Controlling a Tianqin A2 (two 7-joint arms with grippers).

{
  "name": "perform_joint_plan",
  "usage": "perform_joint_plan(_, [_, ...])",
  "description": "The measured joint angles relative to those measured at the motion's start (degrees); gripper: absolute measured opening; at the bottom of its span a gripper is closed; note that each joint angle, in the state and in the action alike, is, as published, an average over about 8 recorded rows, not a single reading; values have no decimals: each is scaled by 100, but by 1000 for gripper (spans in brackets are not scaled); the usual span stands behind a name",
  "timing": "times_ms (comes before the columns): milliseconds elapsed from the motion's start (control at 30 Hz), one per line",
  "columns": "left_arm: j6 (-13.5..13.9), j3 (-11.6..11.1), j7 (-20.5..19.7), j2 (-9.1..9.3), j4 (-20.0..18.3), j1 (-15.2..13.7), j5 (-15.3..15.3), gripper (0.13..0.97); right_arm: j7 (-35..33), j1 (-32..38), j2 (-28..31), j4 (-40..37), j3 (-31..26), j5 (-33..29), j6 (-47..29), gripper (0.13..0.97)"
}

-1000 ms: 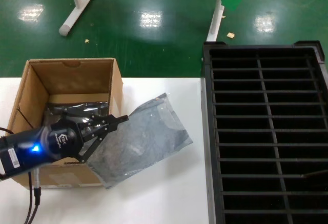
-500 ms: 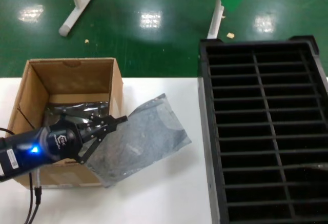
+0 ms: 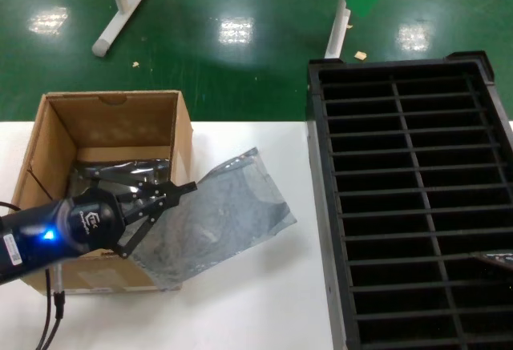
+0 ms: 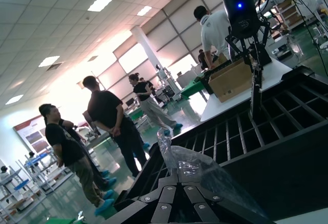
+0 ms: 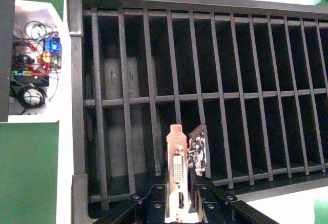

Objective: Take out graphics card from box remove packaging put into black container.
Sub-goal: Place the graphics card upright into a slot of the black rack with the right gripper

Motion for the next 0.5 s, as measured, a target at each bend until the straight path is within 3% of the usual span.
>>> perform_joint_plan(500, [0, -34, -19, -30, -88, 114, 0, 142, 259, 511, 6, 194, -247, -2, -259, 202])
